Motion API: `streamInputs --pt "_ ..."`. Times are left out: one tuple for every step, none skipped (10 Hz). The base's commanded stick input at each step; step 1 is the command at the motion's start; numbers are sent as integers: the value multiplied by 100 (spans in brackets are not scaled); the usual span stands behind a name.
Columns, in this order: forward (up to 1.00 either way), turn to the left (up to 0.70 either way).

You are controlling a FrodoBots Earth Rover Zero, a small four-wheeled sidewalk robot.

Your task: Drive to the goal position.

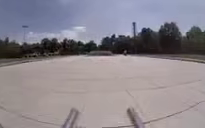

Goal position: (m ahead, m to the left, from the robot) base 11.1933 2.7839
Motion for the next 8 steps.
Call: streamInputs --pt "70 0" --pt "70 0" --pt "70 0" --pt "70 0" --pt "70 0" --pt "70 0" --pt "70 0" --pt "70 0"
